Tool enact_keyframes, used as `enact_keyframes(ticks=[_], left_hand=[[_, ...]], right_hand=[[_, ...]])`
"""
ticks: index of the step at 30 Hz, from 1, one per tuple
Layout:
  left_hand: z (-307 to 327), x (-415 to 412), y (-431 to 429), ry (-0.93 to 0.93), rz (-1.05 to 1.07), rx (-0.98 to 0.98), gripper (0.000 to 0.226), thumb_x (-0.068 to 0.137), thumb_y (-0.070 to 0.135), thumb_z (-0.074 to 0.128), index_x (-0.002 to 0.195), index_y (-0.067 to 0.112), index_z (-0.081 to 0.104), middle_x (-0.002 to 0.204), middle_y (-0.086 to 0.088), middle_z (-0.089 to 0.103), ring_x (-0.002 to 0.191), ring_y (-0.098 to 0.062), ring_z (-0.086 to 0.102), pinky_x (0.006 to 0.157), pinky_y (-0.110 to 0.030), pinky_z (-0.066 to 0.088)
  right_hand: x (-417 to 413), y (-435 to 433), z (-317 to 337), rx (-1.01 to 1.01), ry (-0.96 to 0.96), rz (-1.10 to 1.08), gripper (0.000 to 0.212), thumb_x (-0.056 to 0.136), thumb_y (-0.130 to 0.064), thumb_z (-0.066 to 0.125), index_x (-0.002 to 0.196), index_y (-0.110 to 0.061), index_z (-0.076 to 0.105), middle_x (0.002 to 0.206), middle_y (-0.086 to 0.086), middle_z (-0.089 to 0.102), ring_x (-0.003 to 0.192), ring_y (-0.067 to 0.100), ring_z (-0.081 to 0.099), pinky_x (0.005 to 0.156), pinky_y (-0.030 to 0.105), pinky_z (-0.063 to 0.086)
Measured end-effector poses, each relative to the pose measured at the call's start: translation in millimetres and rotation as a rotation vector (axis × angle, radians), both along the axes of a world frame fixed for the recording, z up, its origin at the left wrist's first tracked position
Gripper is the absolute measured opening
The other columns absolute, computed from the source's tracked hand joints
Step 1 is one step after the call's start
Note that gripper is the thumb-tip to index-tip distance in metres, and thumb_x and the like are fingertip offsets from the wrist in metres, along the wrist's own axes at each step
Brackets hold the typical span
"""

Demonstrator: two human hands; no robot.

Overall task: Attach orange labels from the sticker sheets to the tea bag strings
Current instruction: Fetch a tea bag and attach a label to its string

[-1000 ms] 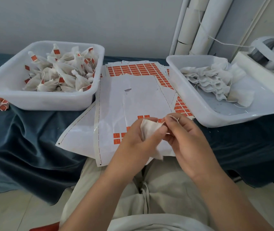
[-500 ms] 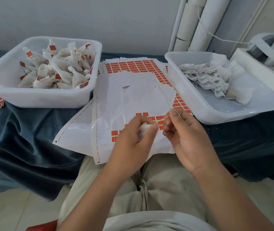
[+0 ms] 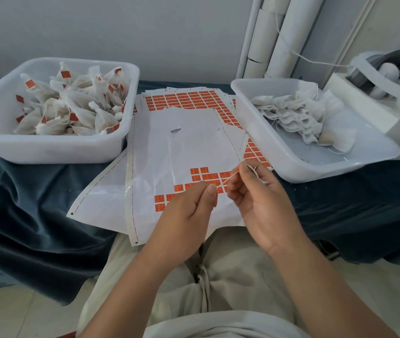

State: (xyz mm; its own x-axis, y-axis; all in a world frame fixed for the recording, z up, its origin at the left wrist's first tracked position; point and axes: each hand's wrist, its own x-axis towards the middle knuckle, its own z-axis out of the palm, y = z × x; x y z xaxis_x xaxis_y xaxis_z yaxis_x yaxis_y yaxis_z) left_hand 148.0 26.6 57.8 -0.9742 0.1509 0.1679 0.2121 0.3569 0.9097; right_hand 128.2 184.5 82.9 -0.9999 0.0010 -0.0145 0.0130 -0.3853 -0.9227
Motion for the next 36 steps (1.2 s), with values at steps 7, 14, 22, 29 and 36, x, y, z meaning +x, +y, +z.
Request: enact_keyframes(ticks=[7,14,22,29,36], left_hand=[[1.9,-2.7,-10.5,-0.038,-0.062,-0.150,0.036,0.103,0.055,0.047,0.084,0.027,0.057,0.065,0.020,0.053,0.057,-0.005,0.048,0.056,-0.017,0.040],[2.4,-5.5,-18.7,-0.073,-0.162,-0.403,0.047,0.101,0.057,0.049,0.077,0.019,0.061,0.067,-0.003,0.052,0.056,-0.010,0.044,0.057,-0.023,0.035],[5.7,-6.2,-23.4,0.006,-0.285,0.062,0.021,0.103,0.043,0.059,0.106,0.042,0.080,0.129,0.016,0.064,0.128,-0.010,0.059,0.099,-0.023,0.051],[8.0,-2.2,-14.5,0.069,-0.269,0.323,0.025,0.107,0.019,0.058,0.112,0.017,0.082,0.145,0.015,0.063,0.145,-0.004,0.047,0.110,-0.013,0.038],[16.9,1.9,-14.5,-0.112,-0.037,0.592,0.026,0.107,0.030,0.059,0.108,0.017,0.082,0.089,-0.005,0.078,0.084,-0.016,0.074,0.077,-0.020,0.056]], right_hand=[[-4.1,14.3,4.9,0.310,0.001,-0.065,0.032,0.100,-0.021,0.058,0.072,-0.028,0.071,0.070,0.002,0.064,0.063,0.013,0.060,0.062,0.024,0.054],[-4.2,16.7,-3.0,0.595,0.220,-0.109,0.028,0.109,-0.033,0.055,0.084,-0.030,0.068,0.071,-0.004,0.065,0.067,0.008,0.063,0.070,0.018,0.055],[-1.8,10.7,-7.9,0.452,0.112,-0.094,0.027,0.103,-0.041,0.063,0.083,-0.024,0.071,0.070,-0.001,0.059,0.065,0.011,0.057,0.065,0.023,0.053],[7.7,-11.8,-16.9,0.269,0.044,0.064,0.037,0.086,-0.061,0.073,0.092,-0.025,0.080,0.078,-0.001,0.065,0.071,0.013,0.056,0.066,0.026,0.049],[16.6,-7.0,-8.2,0.692,0.246,0.257,0.030,0.104,-0.044,0.050,0.086,-0.030,0.070,0.078,-0.007,0.067,0.072,0.008,0.065,0.066,0.018,0.052]])
